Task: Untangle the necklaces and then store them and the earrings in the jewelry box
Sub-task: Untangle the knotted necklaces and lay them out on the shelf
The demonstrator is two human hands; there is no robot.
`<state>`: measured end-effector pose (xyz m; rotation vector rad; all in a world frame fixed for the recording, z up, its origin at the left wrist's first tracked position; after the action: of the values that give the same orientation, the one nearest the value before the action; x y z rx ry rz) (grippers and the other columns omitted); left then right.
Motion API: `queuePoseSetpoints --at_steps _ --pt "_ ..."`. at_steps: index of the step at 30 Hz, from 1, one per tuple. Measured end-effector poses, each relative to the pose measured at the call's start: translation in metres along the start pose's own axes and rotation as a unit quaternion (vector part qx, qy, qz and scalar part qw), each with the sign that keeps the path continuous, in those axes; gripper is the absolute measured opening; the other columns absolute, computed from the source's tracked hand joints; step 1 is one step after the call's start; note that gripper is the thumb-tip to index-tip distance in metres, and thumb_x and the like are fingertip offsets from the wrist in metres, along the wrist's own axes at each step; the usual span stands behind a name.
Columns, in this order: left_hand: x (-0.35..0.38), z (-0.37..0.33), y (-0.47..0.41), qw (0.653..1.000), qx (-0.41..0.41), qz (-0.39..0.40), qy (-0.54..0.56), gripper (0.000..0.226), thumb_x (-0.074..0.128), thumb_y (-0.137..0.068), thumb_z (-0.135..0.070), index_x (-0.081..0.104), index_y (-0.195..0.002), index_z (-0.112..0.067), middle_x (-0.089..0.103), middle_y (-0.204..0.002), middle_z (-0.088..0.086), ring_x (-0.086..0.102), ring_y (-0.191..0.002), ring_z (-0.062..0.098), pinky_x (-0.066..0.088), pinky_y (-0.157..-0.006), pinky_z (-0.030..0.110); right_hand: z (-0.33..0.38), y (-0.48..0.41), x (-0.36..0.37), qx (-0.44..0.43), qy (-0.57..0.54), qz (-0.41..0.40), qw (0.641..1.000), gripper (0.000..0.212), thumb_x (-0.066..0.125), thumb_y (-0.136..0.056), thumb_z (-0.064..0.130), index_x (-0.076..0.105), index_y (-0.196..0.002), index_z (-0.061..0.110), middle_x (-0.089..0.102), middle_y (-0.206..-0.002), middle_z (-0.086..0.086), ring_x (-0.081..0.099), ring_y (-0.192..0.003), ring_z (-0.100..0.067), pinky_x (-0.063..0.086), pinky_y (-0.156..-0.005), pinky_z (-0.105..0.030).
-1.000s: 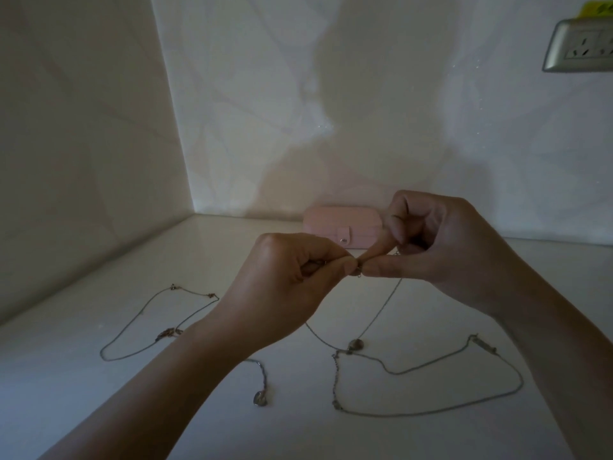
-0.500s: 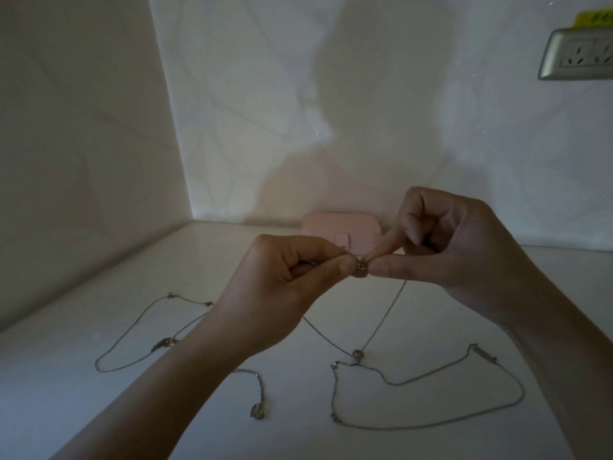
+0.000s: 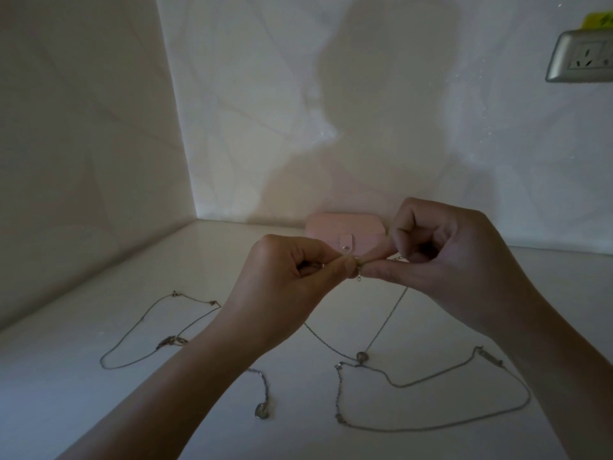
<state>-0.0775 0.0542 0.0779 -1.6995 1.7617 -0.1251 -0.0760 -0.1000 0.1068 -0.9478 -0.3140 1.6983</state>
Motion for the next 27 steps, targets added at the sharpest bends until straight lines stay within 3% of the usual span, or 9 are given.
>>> queuePoseSetpoints --at_steps 3,5,10,14,17,22,27 --pt "0.001 -0.001 0.000 0.999 0.013 0.000 -0.031 0.014 0.069 -0.084 -0.027 0.075 -0.074 -0.021 0.032 -0.040 -0.008 0.022 -0.035 0.008 0.019 -0.038 0.011 -0.004 0.000 0.000 0.006 0.046 -0.004 0.999 0.042 0.082 -0.060 0.039 0.042 -0.061 0.026 0.069 -0.070 -0.014 0.025 -0.048 -0.008 0.030 -0.048 -0.026" --pt "0.001 -0.002 0.000 0.998 0.033 -0.001 -0.058 0.013 0.069 -0.084 -0.027 0.074 -0.074 -0.023 0.033 -0.040 -0.008 0.025 -0.036 0.008 0.020 -0.039 0.010 -0.006 0.000 0.001 0.003 0.076 -0.006 0.997 0.041 0.081 -0.063 0.036 0.041 -0.062 0.028 0.069 -0.070 -0.015 0.026 -0.048 -0.008 0.031 -0.047 -0.025" --pt "0.001 -0.003 -0.001 0.984 0.099 -0.009 -0.145 0.013 0.068 -0.087 -0.026 0.076 -0.079 -0.018 0.039 -0.040 -0.012 0.034 -0.037 0.007 0.025 -0.040 0.011 -0.002 0.002 0.005 -0.047 0.141 -0.018 0.989 0.042 0.083 -0.067 0.026 0.041 -0.063 0.027 0.068 -0.066 0.008 0.031 -0.046 -0.006 0.030 -0.046 -0.011" --pt "0.001 -0.012 0.000 0.955 0.184 -0.031 -0.230 0.016 0.064 -0.086 -0.026 0.075 -0.078 -0.017 0.050 -0.049 -0.016 0.049 -0.051 0.005 0.039 -0.046 0.016 0.000 0.001 0.007 -0.072 0.176 -0.019 0.982 0.036 0.085 -0.067 0.020 0.049 -0.065 0.019 0.051 -0.054 0.024 0.035 -0.046 -0.004 0.029 -0.048 -0.006" --pt "0.003 -0.013 0.002 0.937 0.225 -0.024 -0.265 0.027 0.053 -0.087 -0.030 0.074 -0.079 -0.015 0.063 -0.059 -0.009 0.054 -0.050 0.008 0.043 -0.050 0.026 0.000 0.001 0.008 -0.065 0.166 -0.022 0.984 0.034 0.085 -0.066 0.019 0.051 -0.065 0.017 0.049 -0.050 0.028 0.035 -0.045 -0.004 0.029 -0.049 -0.005" --pt "0.002 -0.018 0.004 0.930 0.236 -0.056 -0.275 0.029 0.052 -0.088 -0.027 0.072 -0.075 -0.012 0.059 -0.056 -0.006 0.048 -0.050 0.010 0.038 -0.048 0.027 -0.002 0.001 0.008 -0.037 0.135 -0.026 0.990 0.035 0.083 -0.066 0.022 0.049 -0.066 0.012 0.056 -0.052 0.028 0.032 -0.044 -0.006 0.030 -0.047 -0.007" --pt "0.000 -0.022 0.006 0.932 0.250 -0.064 -0.255 0.027 0.053 -0.089 -0.025 0.072 -0.077 -0.011 0.060 -0.058 -0.005 0.049 -0.052 0.010 0.038 -0.047 0.022 -0.002 0.001 0.006 -0.012 0.054 -0.006 0.998 0.038 0.082 -0.066 0.022 0.045 -0.064 0.018 0.073 -0.073 0.010 0.028 -0.047 -0.008 0.033 -0.047 -0.016"
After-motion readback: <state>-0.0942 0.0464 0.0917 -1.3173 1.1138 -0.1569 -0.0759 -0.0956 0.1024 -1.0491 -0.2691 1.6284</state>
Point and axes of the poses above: each hand's wrist, its own y-axis away from the middle knuckle, its own x-axis out of the palm, z = x × y, the point moved 6 cm from there along -y, towards the middle knuckle
